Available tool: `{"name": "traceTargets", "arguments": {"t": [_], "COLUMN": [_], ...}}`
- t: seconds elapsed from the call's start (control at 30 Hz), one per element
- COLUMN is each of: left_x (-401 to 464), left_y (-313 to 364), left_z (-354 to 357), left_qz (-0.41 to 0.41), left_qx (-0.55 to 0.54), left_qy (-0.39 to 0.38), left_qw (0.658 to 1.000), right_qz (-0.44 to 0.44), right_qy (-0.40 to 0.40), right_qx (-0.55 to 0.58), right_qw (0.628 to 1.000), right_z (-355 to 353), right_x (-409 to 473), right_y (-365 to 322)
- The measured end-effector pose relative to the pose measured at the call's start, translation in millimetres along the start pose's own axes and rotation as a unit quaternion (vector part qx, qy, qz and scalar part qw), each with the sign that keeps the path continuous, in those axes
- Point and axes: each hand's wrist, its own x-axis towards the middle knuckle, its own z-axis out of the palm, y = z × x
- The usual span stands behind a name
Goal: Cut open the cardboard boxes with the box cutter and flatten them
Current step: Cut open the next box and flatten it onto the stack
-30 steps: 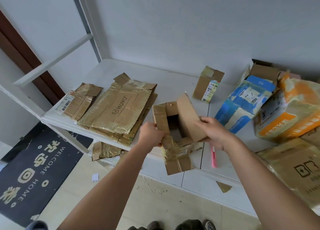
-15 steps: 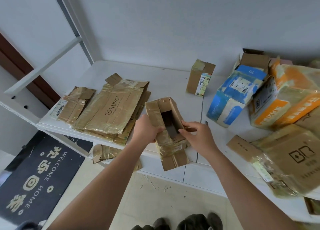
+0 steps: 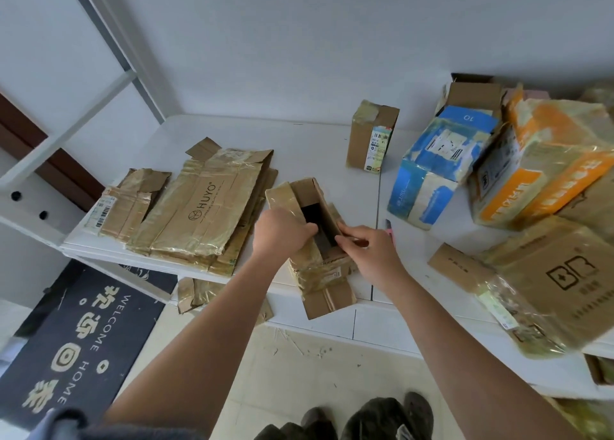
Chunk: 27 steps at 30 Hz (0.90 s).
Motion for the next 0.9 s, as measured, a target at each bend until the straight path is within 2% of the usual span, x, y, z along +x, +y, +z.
{"name": "traceTargets", "arguments": {"t": [0.13,0.23,0.33,0.4,0.5,0.6,0.67,0.73,0.77,0.9], "left_x": [-3,-4,-6,-7,-14,-20,-22,-24,-26,-36], "left_y": [-6,-17,-35,-46,-50,-40,-30,-19,-14,3], "left_z": [-13,-26,-41,-46,-46,-45,-46,-45,-44,-33], "left_qz": [-0.071,-0.088,-0.099,-0.110,-0.110,-0.071,-0.048,-0.031,-0.022,0.008], "left_qx": [-0.126,-0.220,-0.386,-0.467,-0.543,-0.616,-0.646,-0.664,-0.666,-0.653], "left_qy": [-0.040,-0.112,-0.190,-0.201,-0.199,-0.204,-0.202,-0.198,-0.198,-0.211], "left_qw": [0.989,0.965,0.897,0.854,0.808,0.757,0.735,0.720,0.719,0.727], "right_qz": [0.005,0.007,0.009,0.012,0.021,0.017,0.001,-0.007,-0.001,0.056], "right_qy": [-0.005,0.002,0.013,0.024,0.046,0.115,0.193,0.255,0.262,0.224], "right_qx": [0.003,-0.001,-0.014,-0.022,-0.033,-0.028,-0.044,-0.061,-0.055,0.025], "right_qw": [1.000,1.000,1.000,0.999,0.998,0.993,0.980,0.965,0.963,0.973], "right_z": [0,1,2,0,-5,-9,-12,-16,-17,-19], "right_x": [0,0,-1,0,1,-3,-4,-2,0,8], "right_y": [-2,0,1,1,-2,-12,-23,-35,-41,-52]}}
